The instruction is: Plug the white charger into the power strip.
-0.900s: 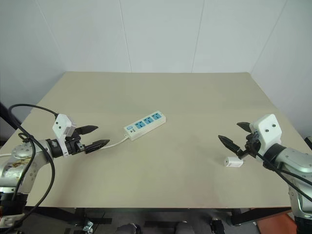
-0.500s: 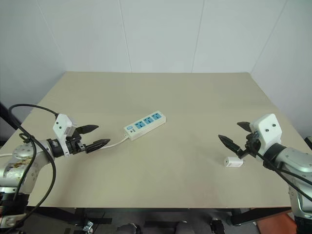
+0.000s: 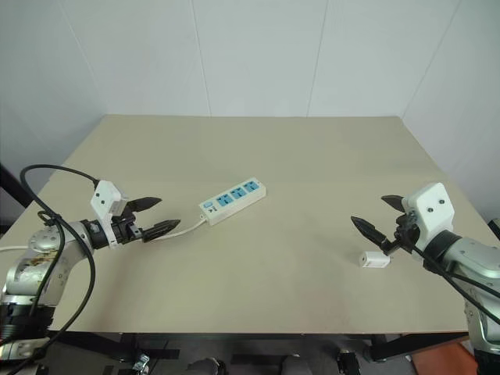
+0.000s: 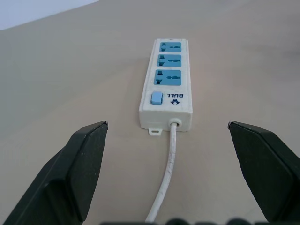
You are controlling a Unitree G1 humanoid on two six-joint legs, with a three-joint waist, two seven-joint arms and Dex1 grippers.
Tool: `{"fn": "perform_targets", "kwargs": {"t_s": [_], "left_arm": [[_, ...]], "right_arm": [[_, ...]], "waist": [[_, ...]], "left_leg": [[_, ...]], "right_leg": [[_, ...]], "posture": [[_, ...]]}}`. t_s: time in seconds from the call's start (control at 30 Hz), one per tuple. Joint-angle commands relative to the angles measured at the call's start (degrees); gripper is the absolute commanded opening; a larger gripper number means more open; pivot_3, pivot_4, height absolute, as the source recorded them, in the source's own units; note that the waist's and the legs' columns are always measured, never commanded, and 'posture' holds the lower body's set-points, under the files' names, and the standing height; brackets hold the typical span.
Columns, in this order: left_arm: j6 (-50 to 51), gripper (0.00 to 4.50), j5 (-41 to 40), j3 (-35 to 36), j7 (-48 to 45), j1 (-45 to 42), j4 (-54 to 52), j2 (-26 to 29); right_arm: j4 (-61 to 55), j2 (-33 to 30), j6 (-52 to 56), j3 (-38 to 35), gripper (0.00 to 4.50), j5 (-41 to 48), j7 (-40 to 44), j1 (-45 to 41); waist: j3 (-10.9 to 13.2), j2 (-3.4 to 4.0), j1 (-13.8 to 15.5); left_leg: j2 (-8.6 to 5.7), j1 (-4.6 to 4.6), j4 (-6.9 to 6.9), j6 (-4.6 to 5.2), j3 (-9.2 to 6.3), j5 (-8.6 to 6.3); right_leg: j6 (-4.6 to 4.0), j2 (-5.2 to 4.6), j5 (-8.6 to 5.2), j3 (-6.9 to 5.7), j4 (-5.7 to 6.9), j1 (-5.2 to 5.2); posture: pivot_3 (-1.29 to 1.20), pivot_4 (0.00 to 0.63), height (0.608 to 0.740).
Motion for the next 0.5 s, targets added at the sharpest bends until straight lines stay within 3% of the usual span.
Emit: {"fn": "perform_targets", "kwargs": {"t_s": [0.03,0.5], "left_arm": [[-3.4,4.5,1.2,-0.7,1.1,-2.9,2.4,-2.2],[-21.0,4.5,9.9,-6.1,2.4,-16.2,32.2,-13.6]], "right_arm": [[-2.1,-0.5,-0.7,-2.5,4.47,0.7,-0.6,-0.2],[-4.2,0.0,0.3,-2.2,4.47,1.5,-1.1,-0.2]], "waist": [[0.0,0.0,0.0],[0.0,-0.03,0.0]], "left_leg": [[0.0,0.0,0.0,0.0,0.0,0.0],[-0.03,0.0,0.02,0.0,0.0,0.0]], "right_leg": [[0.0,0.0,0.0,0.0,0.0,0.0],[-0.18,0.0,0.16,-0.01,-0.02,0.04]], "posture": [[0.0,0.15,0.74],[0.0,0.15,0.74]]}}
